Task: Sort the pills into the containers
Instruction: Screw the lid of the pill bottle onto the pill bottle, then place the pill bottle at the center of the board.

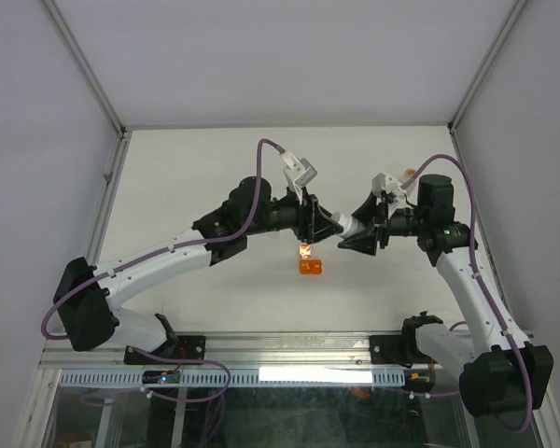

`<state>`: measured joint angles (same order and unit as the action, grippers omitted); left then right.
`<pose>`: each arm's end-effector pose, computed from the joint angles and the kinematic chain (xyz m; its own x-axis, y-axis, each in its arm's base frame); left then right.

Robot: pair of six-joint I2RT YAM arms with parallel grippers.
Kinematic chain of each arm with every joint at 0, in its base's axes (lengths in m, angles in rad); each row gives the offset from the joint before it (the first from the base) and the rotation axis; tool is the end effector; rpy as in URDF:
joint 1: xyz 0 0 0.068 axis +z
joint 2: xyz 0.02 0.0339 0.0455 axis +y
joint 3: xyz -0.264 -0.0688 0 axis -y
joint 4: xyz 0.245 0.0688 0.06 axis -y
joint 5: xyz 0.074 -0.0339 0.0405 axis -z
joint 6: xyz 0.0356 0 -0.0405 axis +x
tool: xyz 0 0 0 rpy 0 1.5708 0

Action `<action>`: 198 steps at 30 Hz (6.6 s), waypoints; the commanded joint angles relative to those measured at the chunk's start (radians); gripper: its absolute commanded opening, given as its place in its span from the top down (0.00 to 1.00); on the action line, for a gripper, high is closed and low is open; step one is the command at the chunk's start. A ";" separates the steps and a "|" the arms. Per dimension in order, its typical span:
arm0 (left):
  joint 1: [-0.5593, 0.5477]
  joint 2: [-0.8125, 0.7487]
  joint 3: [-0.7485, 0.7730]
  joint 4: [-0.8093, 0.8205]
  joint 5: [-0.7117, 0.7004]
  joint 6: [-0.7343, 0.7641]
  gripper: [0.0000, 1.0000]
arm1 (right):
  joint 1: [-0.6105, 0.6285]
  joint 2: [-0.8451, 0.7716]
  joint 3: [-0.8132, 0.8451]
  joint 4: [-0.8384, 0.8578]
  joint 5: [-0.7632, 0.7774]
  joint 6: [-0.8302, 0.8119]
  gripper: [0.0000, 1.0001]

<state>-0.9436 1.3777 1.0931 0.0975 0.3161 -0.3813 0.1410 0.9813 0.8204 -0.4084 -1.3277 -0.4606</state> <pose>0.1831 -0.2715 0.3413 -0.4544 0.0243 -0.8905 0.8400 0.3442 -0.4193 0.1874 0.0615 0.3084 -0.1033 -0.1227 -0.9871 -0.9926 0.0769 0.0943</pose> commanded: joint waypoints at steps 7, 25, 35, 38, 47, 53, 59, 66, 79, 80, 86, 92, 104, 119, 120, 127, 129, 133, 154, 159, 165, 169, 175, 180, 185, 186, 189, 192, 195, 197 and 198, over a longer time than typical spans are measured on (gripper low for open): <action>-0.011 -0.007 0.006 0.089 0.235 0.173 0.86 | 0.002 -0.009 0.024 0.038 -0.032 0.007 1.00; 0.015 -0.259 -0.244 0.329 0.028 0.153 0.01 | 0.000 -0.006 0.024 0.040 -0.033 0.007 1.00; 0.025 -0.264 -0.287 0.343 0.011 0.059 0.01 | -0.001 -0.007 0.023 0.039 -0.032 0.007 1.00; 0.028 -0.246 -0.273 0.338 0.011 0.030 0.02 | 0.000 -0.006 0.023 0.039 -0.033 0.007 1.00; 0.028 -0.116 -0.206 0.378 0.003 -0.071 0.12 | -0.001 -0.004 0.022 0.041 -0.032 0.007 1.00; 0.027 -0.053 -0.150 0.390 -0.004 -0.088 0.21 | -0.001 -0.005 0.023 0.041 -0.033 0.007 1.00; 0.028 -0.028 -0.123 0.401 -0.007 -0.084 0.33 | -0.001 -0.003 0.021 0.041 -0.032 0.005 1.00; 0.028 0.002 -0.092 0.379 0.034 -0.076 0.48 | -0.001 -0.003 0.022 0.041 -0.029 0.005 1.00; 0.027 0.040 -0.040 0.324 0.158 -0.043 1.00 | -0.003 -0.001 0.020 0.041 -0.027 0.005 1.00; 0.028 0.040 -0.039 0.320 0.159 -0.036 1.00 | -0.003 -0.001 0.020 0.042 -0.025 0.006 1.00; 0.040 0.035 -0.051 0.326 0.145 -0.028 1.00 | -0.013 0.000 0.015 0.047 -0.014 0.010 0.24; 0.089 0.043 -0.069 0.344 0.155 -0.030 1.00 | -0.029 0.020 0.047 -0.036 0.044 -0.071 0.01; 0.154 0.130 -0.031 0.328 0.116 0.022 1.00 | -0.159 0.004 0.110 -0.205 0.077 -0.222 0.01; 0.162 0.256 0.072 0.292 0.081 0.051 1.00 | -0.284 -0.038 0.100 -0.137 0.114 -0.139 0.01; 0.162 0.261 0.077 0.289 0.079 0.053 1.00 | -0.291 -0.040 0.096 -0.125 0.118 -0.127 0.01; 0.163 0.299 0.102 0.279 0.056 0.056 1.00 | -0.323 -0.051 0.077 -0.056 0.177 -0.057 0.01; 0.162 0.306 0.108 0.272 0.048 0.059 1.00 | -0.329 -0.053 0.075 -0.045 0.202 -0.043 0.01; 0.162 0.321 0.117 0.258 0.027 0.070 1.00 | -0.340 -0.055 0.072 -0.028 0.240 -0.025 0.01; 0.163 0.424 0.239 0.138 -0.068 0.125 1.00 | -0.390 -0.068 0.081 -0.022 0.351 -0.004 0.01; 0.162 0.440 0.264 0.105 -0.099 0.147 1.00 | -0.398 -0.069 0.078 -0.002 0.394 0.022 0.01; 0.161 0.466 0.304 0.066 -0.121 0.171 1.00 | -0.403 -0.069 0.074 0.009 0.432 0.033 0.01; 0.161 0.489 0.338 0.037 -0.137 0.183 1.00 | -0.406 -0.070 0.074 0.015 0.433 0.040 0.01; 0.161 0.527 0.386 -0.003 -0.154 0.198 1.00 | -0.408 -0.070 0.072 0.017 0.441 0.043 0.01; 0.161 0.554 0.420 -0.029 -0.168 0.209 1.00 | -0.409 -0.070 0.072 0.020 0.459 0.046 0.01; 0.161 0.589 0.460 -0.055 -0.179 0.222 1.00 | -0.411 -0.070 0.068 0.031 0.482 0.061 0.01; 0.161 0.600 0.472 -0.065 -0.181 0.224 1.00 | -0.413 -0.070 0.070 0.032 0.487 0.064 0.01; 0.161 0.641 0.526 -0.105 -0.193 0.234 1.00 | -0.412 -0.070 0.070 0.037 0.494 0.071 0.01; 0.162 0.672 0.566 -0.135 -0.212 0.245 1.00 | -0.413 -0.069 0.069 0.041 0.496 0.076 0.01; 0.162 0.705 0.608 -0.152 -0.219 0.254 1.00 | -0.414 -0.069 0.068 0.043 0.502 0.080 0.01; 0.161 0.733 0.647 -0.177 -0.227 0.262 1.00 | -0.414 -0.069 0.067 0.045 0.508 0.084 0.01; 0.161 0.744 0.666 -0.188 -0.233 0.265 1.00 | -0.415 -0.069 0.065 0.047 0.511 0.085 0.01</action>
<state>-0.7898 2.0945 1.6569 -0.0654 0.1211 -0.1619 -0.2634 0.9337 0.8768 -0.4137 -0.8394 -0.3965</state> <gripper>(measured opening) 0.414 0.991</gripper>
